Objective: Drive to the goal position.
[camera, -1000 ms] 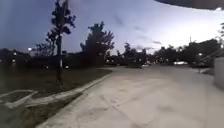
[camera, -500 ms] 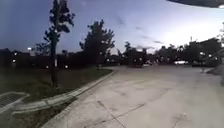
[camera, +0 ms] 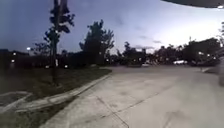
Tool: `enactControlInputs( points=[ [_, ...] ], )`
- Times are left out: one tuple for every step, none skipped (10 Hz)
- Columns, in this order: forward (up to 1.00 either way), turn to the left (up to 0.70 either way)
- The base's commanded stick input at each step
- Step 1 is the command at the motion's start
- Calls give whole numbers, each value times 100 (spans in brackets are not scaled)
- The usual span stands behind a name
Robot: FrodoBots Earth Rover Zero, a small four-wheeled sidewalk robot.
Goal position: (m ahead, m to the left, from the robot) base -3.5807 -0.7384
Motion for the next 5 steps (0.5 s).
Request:
enactControlInputs(
  points=[
    [-70,0],
    [-70,0],
    [-70,0],
    [-70,0],
    [-70,0]
  ],
)
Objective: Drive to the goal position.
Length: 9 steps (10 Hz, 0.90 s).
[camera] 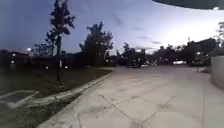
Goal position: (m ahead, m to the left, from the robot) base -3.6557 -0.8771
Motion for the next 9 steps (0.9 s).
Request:
enactControlInputs(
  points=[
    [-53,0],
    [-3,0],
    [0,0],
    [0,0],
    [0,0],
    [0,0],
    [0,-31],
    [0,-70],
    [0,-70]
  ],
)
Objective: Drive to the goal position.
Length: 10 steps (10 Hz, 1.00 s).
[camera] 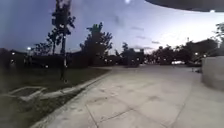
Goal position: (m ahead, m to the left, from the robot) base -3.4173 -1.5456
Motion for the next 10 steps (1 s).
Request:
enactControlInputs(
  points=[
    [0,-70],
    [0,-70],
    [0,-70],
    [0,-70],
    [0,-70],
    [0,-70],
    [0,-70],
    [0,-70],
    [0,-70],
    [0,-70]
  ],
)
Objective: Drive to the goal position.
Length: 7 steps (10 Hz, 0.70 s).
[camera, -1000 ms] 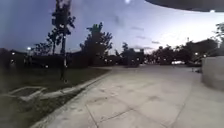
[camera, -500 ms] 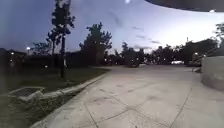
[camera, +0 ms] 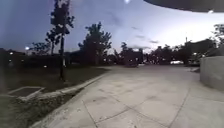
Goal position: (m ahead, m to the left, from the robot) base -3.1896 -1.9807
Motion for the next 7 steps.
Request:
enactControlInputs(
  points=[
    [0,-70],
    [0,-70],
    [0,-70],
    [0,-70],
    [0,-70],
    [0,-70],
    [0,-70]
  ],
)
